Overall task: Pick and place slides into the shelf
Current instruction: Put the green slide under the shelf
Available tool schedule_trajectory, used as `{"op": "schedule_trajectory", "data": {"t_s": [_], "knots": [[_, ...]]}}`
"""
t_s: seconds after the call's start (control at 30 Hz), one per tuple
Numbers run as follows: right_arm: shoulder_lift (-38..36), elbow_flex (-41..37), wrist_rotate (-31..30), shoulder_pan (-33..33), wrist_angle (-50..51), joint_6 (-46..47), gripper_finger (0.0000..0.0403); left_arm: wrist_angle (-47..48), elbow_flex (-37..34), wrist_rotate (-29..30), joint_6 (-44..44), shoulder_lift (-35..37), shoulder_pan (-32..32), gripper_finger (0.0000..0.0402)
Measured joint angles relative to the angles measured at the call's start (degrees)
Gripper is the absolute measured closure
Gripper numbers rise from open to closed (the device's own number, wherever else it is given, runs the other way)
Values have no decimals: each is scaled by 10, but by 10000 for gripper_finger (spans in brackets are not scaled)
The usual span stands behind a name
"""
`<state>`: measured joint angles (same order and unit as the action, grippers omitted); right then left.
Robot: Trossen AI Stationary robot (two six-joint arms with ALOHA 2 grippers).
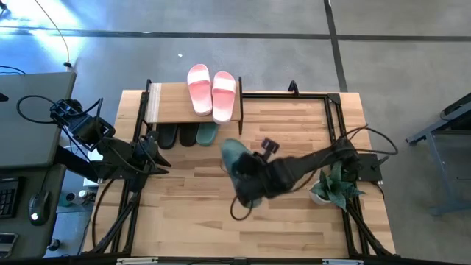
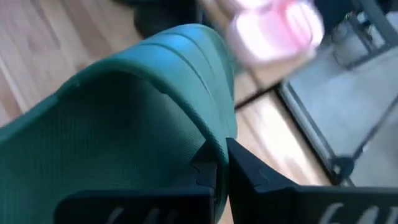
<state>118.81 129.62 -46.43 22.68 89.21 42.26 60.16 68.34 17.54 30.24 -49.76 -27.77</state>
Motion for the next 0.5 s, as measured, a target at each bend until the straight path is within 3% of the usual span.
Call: {"op": "schedule_trajectory", "data": {"t_s": [0.13,0.23,0.37,0.43,0.5], "knots": [[-1,43,0,-25,-79,-88,403,0,0,0,0,0,0,308],[-2,20,24,-38,-227,-186,403,0,0,1,0,0,0,308],[10,-98,97,-58,-412,-262,403,0,0,3,0,0,0,308],[16,-176,144,-75,-439,-249,403,0,0,8,0,0,0,308],[18,-237,133,-90,-432,-218,403,0,0,9,0,0,0,308]]}}
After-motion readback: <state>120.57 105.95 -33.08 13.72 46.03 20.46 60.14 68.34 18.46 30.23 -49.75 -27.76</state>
